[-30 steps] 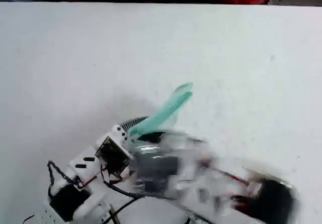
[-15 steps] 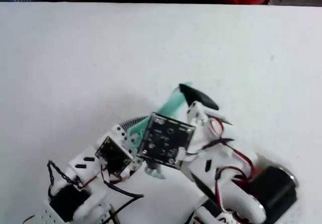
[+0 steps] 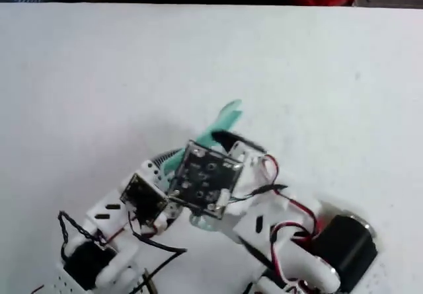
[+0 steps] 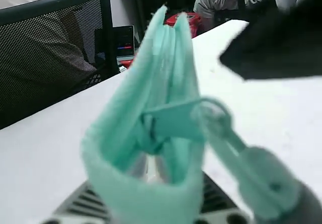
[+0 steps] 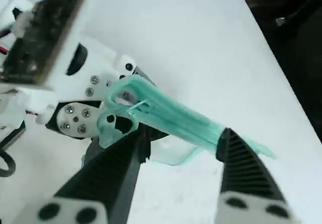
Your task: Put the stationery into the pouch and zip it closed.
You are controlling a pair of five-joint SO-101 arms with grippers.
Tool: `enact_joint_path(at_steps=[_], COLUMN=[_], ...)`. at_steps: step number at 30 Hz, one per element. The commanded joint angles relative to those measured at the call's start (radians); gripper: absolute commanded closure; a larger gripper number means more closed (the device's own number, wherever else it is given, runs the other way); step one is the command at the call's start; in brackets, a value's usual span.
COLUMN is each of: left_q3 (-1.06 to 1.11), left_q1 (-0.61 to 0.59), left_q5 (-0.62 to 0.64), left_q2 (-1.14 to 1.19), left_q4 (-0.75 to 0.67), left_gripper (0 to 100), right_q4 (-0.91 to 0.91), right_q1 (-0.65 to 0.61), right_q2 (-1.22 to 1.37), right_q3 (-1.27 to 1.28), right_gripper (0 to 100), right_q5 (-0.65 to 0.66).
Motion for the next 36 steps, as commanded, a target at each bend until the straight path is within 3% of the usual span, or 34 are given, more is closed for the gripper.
enact_joint_path(at_steps=[1, 9, 20, 24, 30, 36], left_q3=[-0.011, -0.009, -0.009, -0.009, -0.009, 0.000], left_q1=[-0.018, -0.021, -0.022, -0.022, -0.024, -0.024], left_q5=[-0.006, -0.005, -0.005, -0.005, -0.005, -0.005], left_q2=[0.005, 0.005, 0.005, 0.005, 0.005, 0.005], left_q4=[-0.003, -0.005, -0.005, -0.005, -0.005, -0.018], left_gripper=[98, 98, 98, 98, 98, 98], right_q4=[0.036, 0.044, 0.045, 0.045, 0.045, 0.045], right_q1=[-0.087, -0.120, -0.117, -0.084, -0.093, -0.213], right_q2=[-0.002, 0.110, 0.228, 0.228, 0.228, 0.228], right_q3=[-0.078, -0.183, -0.180, -0.175, -0.127, -0.129], right_gripper=[82.7, 80.6, 90.5, 98.8, 98.1, 98.0], right_q5=[-0.121, -0.316, -0.311, -0.310, -0.308, -0.308])
